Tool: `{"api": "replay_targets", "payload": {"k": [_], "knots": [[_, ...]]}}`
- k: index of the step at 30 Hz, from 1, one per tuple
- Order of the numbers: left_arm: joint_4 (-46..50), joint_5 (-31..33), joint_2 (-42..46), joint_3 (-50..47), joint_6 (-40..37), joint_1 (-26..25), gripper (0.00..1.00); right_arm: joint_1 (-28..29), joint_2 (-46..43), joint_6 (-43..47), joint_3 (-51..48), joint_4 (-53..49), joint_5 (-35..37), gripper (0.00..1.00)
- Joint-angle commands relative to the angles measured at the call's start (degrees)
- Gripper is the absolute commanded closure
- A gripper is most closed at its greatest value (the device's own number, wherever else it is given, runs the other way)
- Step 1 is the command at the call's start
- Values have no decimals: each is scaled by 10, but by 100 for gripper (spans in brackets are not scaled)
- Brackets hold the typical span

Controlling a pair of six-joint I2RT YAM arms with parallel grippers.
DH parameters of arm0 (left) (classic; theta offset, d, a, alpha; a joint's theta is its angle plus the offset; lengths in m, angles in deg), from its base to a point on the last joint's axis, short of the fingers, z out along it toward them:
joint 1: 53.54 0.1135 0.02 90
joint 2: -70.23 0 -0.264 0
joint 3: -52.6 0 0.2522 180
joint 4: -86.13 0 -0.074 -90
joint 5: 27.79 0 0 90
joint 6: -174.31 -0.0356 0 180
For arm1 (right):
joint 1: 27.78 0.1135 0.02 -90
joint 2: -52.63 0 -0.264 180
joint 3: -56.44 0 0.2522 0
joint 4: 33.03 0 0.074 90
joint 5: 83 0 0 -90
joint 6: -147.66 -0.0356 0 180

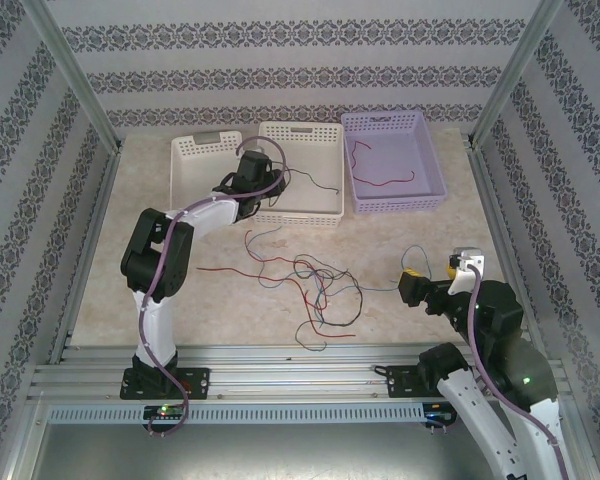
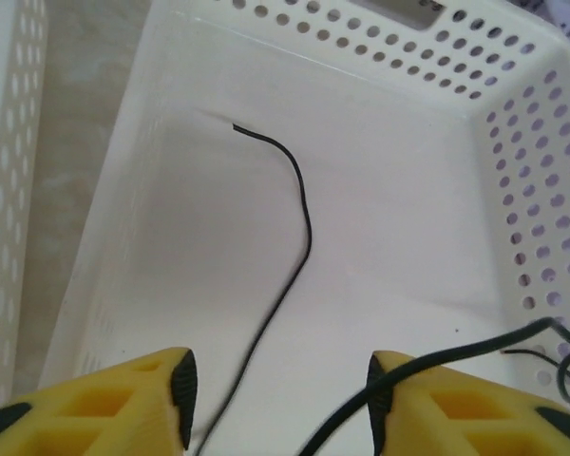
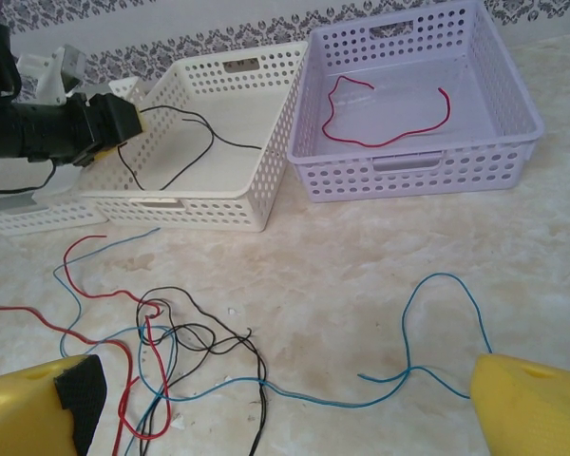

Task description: Untangle the cables

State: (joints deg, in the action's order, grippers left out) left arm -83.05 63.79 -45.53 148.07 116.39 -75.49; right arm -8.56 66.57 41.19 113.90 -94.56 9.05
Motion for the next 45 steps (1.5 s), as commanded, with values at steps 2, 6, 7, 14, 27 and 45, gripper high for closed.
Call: {"api": "replay_targets", "payload": {"k": [2,6,7,14,27,45], "knots": [[38,-5,17,35,-20,4,33,-4,7,6,-6,14,-3,2],[88,-16,30,74,-37,3,15,-5,11,6,-6,14,-4,2],[101,-14,33,82,-44,2,13,-5,11,6,-6,13,-4,2],[151,-12,64,108,-66,1,0,-5,15,7,-7,15,-9,2],[232,-56,316,-63,-42,-1,0,67,208,15,68,-4,-55,2],[401,-47,656,-324,12,-16,0,303,658,-18,147,130,11,16]]}}
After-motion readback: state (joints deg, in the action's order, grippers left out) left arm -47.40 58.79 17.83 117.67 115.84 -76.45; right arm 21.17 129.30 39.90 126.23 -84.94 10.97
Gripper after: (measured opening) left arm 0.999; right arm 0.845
